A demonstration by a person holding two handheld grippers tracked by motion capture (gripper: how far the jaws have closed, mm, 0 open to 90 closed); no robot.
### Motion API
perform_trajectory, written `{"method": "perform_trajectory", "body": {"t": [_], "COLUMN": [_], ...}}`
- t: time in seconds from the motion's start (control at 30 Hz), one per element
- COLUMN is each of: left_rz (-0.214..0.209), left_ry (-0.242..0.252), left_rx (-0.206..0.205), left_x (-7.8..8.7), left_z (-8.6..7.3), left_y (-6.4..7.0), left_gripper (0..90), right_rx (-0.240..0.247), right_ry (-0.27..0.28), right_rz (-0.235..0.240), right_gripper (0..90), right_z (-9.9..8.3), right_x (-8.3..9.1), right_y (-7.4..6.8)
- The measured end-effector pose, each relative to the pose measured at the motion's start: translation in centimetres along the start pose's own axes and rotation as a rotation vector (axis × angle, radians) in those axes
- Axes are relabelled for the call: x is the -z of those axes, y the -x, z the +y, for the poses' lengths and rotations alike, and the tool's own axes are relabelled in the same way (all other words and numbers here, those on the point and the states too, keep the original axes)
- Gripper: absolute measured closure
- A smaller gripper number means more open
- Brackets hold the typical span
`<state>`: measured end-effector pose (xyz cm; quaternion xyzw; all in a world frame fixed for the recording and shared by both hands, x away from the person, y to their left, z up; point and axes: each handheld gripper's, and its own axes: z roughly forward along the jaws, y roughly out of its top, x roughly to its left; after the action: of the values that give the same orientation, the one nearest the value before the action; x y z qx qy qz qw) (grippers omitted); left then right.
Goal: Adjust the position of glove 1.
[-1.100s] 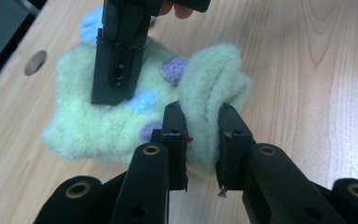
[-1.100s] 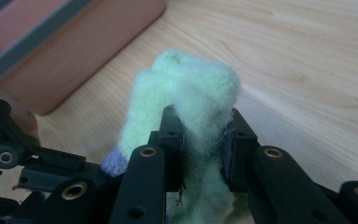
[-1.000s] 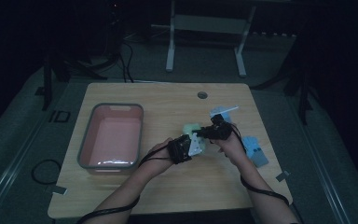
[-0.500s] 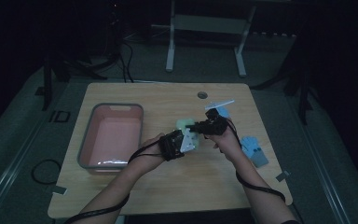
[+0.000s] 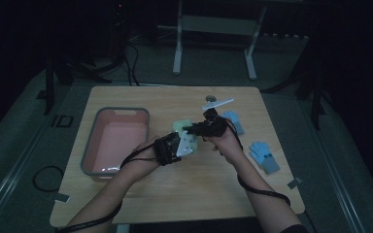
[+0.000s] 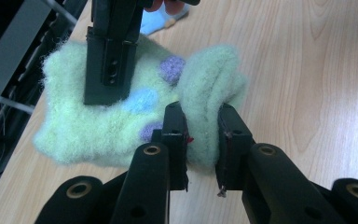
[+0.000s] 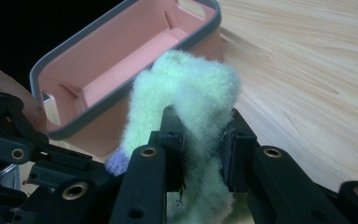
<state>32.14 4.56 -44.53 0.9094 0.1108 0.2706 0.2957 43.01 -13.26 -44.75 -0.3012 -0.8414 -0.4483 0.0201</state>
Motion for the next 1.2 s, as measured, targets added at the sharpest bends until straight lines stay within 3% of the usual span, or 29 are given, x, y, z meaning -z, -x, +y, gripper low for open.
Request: {"method": "perform_trajectory", "body": {"t": [0.57, 1.2], "left_rz": [0.005, 0.049], "left_ry": [-0.024, -0.075], "left_rx": [0.022, 0.078], "left_x": [2.9, 7.3], "left_z": [-3.1, -8.5], "left_y": [-1.2, -2.8], "left_gripper": [77.1, 77.1], "right_rx": [0.036, 0.086], "right_ry": [-0.020, -0.035], "right_rz": [0.037, 0.088], "right_gripper": [73.6, 73.6], "right_z": [2.2, 5.7], "right_x": [-3.5, -8.9], "right_y": [-2.5, -6.6]}}
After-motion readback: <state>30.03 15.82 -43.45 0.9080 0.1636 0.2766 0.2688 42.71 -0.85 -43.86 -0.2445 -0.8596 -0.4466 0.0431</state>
